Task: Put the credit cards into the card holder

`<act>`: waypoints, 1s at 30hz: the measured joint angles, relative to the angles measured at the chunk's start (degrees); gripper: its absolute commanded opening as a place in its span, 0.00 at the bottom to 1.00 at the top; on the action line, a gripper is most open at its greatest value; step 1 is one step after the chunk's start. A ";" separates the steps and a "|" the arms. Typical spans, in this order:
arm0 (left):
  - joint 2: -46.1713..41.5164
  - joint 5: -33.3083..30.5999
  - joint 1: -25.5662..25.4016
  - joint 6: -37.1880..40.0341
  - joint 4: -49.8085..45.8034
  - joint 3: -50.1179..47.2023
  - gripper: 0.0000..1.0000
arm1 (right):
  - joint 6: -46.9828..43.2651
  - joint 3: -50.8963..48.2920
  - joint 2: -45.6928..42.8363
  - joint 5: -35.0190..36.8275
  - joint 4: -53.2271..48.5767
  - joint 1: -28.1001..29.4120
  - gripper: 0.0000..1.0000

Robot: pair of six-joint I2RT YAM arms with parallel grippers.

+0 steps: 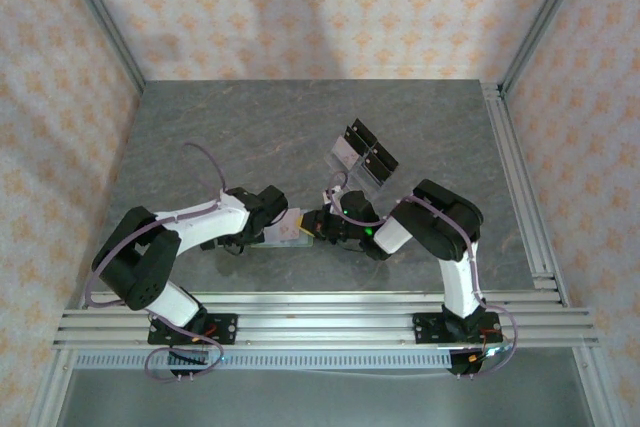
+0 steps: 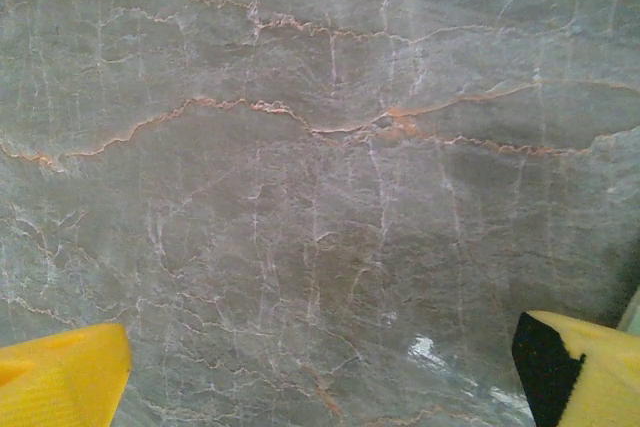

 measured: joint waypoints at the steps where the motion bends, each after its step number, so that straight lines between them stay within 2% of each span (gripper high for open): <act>1: 0.00 0.02 0.00 0.00 0.00 -0.13 1.00 | 0.17 0.00 0.26 0.00 0.26 0.00 0.00; 18: 0.35 0.24 0.00 0.00 0.33 -0.74 1.00 | 0.57 0.13 1.84 -0.48 2.54 0.00 0.00; 30: 0.48 0.46 0.00 0.02 0.70 -1.03 1.00 | -0.20 1.70 1.84 -1.03 -0.11 0.59 0.00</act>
